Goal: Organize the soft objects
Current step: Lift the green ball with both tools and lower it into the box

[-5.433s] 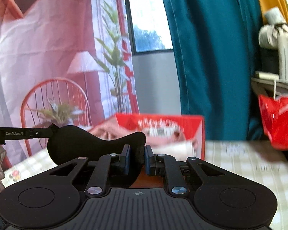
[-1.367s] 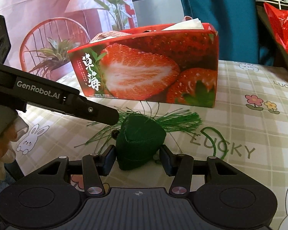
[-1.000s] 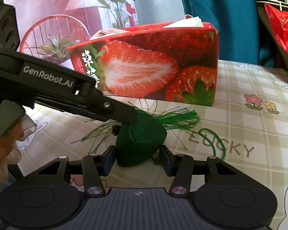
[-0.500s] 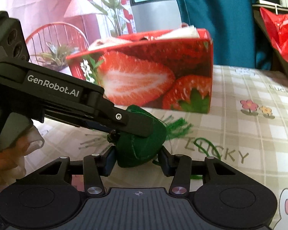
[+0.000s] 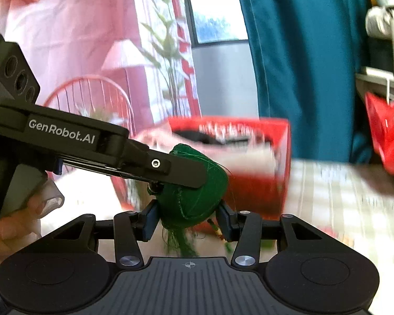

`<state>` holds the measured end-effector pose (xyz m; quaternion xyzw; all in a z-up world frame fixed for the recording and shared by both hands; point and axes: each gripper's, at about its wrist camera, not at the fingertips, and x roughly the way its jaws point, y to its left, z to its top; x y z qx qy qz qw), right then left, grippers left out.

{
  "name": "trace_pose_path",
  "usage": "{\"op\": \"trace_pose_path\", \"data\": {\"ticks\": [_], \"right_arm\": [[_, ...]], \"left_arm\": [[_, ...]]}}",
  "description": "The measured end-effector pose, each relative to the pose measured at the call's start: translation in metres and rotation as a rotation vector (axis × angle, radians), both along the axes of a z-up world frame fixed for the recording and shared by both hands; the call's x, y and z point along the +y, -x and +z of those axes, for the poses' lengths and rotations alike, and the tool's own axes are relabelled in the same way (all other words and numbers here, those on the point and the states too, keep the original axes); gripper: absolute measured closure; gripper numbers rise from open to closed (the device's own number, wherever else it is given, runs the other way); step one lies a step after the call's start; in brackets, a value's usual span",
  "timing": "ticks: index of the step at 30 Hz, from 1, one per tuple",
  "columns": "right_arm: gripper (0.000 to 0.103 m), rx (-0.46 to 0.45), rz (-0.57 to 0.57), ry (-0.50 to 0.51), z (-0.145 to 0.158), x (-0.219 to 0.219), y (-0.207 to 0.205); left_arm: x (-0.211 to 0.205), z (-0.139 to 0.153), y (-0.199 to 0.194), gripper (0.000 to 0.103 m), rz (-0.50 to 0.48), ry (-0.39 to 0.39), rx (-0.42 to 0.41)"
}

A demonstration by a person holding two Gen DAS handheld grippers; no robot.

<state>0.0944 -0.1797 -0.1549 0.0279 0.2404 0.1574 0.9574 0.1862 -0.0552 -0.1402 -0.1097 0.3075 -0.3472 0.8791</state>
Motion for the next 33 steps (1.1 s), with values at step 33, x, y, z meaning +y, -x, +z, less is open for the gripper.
{"op": "trace_pose_path", "data": {"ticks": [33], "right_arm": [[0.056, -0.030, -0.074, 0.055, 0.008, -0.025, -0.191]], "left_arm": [[-0.010, -0.006, -0.164, 0.049, 0.080, -0.087, -0.001]]}}
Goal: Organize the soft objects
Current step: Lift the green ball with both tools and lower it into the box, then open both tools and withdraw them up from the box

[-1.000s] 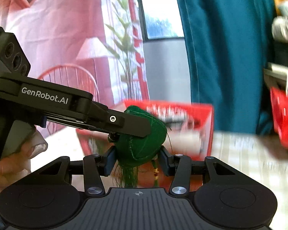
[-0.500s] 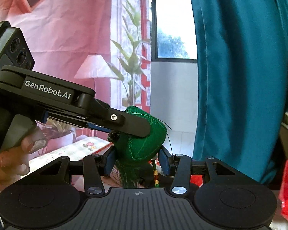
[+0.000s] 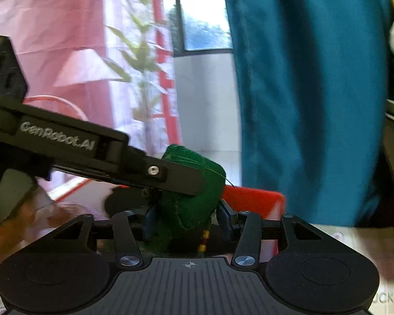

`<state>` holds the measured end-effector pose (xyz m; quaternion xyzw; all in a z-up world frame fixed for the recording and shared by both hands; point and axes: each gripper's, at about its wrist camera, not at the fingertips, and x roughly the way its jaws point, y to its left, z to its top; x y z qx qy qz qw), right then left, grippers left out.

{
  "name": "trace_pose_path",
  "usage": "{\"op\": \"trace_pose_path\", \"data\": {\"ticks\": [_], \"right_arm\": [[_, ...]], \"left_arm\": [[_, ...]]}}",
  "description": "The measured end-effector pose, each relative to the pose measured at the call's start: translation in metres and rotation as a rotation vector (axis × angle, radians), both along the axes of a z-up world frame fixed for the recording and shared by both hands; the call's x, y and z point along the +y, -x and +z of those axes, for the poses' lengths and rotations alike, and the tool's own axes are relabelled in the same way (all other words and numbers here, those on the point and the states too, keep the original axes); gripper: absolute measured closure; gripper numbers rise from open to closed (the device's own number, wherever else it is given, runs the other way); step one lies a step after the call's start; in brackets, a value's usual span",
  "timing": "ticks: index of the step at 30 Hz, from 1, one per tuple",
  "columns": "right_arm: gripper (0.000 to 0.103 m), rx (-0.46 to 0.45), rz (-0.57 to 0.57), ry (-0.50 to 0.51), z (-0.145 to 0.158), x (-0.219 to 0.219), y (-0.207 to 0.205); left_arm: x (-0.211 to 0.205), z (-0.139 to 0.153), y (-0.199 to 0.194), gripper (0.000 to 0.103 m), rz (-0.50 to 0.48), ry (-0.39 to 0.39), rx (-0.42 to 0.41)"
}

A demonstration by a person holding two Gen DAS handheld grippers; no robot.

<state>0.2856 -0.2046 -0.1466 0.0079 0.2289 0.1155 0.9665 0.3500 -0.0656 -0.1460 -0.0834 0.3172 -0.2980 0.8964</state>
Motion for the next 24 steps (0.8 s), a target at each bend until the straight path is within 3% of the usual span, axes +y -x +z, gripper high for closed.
{"op": "trace_pose_path", "data": {"ticks": [5, 10, 12, 15, 18, 24], "right_arm": [[0.046, 0.016, -0.057, -0.012, -0.011, -0.013, -0.004], [0.036, 0.021, -0.082, -0.009, -0.013, -0.015, -0.001], [0.028, 0.018, -0.087, 0.001, -0.011, -0.014, 0.006], [0.013, 0.010, -0.108, 0.021, -0.004, -0.009, 0.014], [0.001, -0.001, -0.122, 0.027, 0.005, -0.008, 0.025], [0.001, -0.031, -0.150, 0.053, 0.031, 0.002, 0.049]], "left_arm": [[0.009, -0.005, -0.004, 0.038, 0.064, -0.068, -0.005], [0.013, 0.003, 0.008, 0.019, 0.100, -0.155, -0.059], [0.012, 0.009, 0.013, 0.008, 0.120, -0.174, -0.079], [0.017, 0.019, 0.026, 0.000, 0.156, -0.194, -0.104], [0.021, 0.028, 0.035, 0.000, 0.189, -0.216, -0.108], [0.033, 0.052, 0.058, 0.000, 0.240, -0.293, -0.115]]}}
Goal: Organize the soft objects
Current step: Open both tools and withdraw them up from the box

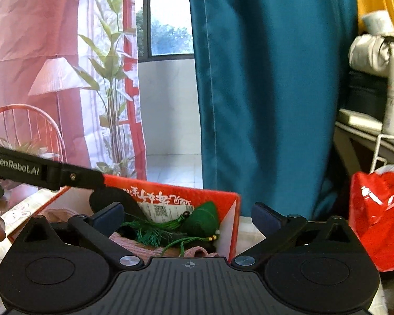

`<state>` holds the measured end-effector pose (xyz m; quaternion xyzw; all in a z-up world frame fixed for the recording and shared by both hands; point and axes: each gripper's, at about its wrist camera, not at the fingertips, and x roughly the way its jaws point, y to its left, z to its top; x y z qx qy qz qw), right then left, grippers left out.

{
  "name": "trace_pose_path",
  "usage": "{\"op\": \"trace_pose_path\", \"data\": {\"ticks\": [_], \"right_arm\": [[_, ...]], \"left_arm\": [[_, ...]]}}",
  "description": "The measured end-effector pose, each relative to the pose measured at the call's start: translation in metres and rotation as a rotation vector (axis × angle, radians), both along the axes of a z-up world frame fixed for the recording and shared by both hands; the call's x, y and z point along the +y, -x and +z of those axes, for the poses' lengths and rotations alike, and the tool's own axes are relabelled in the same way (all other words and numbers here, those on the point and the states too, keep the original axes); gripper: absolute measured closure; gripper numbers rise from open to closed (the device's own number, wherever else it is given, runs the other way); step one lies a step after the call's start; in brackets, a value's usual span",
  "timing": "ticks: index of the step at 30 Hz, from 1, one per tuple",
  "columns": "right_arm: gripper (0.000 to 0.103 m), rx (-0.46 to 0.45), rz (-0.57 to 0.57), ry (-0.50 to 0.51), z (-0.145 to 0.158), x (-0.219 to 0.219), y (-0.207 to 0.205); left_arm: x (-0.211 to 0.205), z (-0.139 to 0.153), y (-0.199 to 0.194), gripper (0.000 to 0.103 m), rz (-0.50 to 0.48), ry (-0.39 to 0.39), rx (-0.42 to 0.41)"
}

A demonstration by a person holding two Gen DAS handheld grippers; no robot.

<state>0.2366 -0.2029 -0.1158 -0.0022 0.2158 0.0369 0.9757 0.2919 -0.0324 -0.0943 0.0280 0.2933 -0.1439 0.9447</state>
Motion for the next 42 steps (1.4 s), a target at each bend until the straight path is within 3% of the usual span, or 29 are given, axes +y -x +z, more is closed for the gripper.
{"op": "trace_pose_path", "data": {"ticks": [3, 14, 30, 42], "right_arm": [[0.000, -0.015, -0.005, -0.011, 0.014, 0.004, 0.012], [0.000, -0.060, -0.041, -0.004, 0.066, 0.024, 0.068], [0.000, -0.124, -0.071, -0.029, 0.119, 0.047, 0.173], [0.000, -0.169, -0.068, -0.023, 0.138, 0.065, 0.231]], "left_arm": [[0.003, 0.013, 0.017, 0.000, 0.035, -0.058, -0.045], [0.025, 0.064, 0.094, 0.000, 0.106, -0.097, -0.212], [0.049, 0.102, 0.212, 0.000, 0.213, -0.081, -0.244], [0.054, 0.117, 0.254, 0.000, 0.252, -0.080, -0.277]]}}
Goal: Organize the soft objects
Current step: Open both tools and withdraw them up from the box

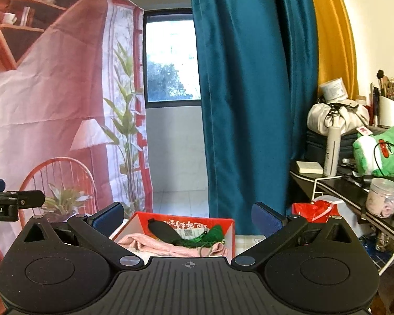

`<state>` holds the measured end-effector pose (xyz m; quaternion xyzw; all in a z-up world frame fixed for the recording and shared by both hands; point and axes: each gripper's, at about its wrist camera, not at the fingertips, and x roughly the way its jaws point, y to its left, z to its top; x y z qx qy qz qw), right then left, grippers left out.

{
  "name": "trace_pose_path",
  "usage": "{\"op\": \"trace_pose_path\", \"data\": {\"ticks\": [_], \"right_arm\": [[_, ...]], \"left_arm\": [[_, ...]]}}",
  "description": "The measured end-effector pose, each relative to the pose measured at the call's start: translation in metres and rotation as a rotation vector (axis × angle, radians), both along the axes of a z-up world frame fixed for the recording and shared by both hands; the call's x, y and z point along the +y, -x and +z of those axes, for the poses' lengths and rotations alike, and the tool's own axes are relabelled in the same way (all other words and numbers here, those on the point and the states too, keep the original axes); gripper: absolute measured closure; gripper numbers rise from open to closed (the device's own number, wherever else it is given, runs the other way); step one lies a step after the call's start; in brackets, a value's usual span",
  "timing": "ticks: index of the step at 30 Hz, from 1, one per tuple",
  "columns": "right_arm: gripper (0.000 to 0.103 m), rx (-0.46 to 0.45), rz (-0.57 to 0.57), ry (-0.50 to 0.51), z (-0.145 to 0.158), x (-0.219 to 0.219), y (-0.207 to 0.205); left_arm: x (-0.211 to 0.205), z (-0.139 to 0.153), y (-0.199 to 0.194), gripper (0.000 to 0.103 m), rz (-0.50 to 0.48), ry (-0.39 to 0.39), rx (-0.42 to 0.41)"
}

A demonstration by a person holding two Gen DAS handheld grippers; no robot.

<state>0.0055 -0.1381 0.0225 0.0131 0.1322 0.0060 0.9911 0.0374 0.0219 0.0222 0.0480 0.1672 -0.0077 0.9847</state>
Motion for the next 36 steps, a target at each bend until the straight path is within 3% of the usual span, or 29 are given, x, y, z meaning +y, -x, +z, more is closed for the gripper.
{"op": "trace_pose_path", "data": {"ticks": [11, 36], "right_arm": [[0.000, 0.011, -0.004, -0.014, -0.003, 0.000, 0.021], [0.000, 0.043, -0.049, 0.009, -0.010, -0.003, 0.021]], "left_arm": [[0.002, 0.001, 0.022, 0.000, 0.058, -0.020, -0.026], [0.005, -0.004, 0.025, 0.000, 0.047, -0.007, -0.004]]}}
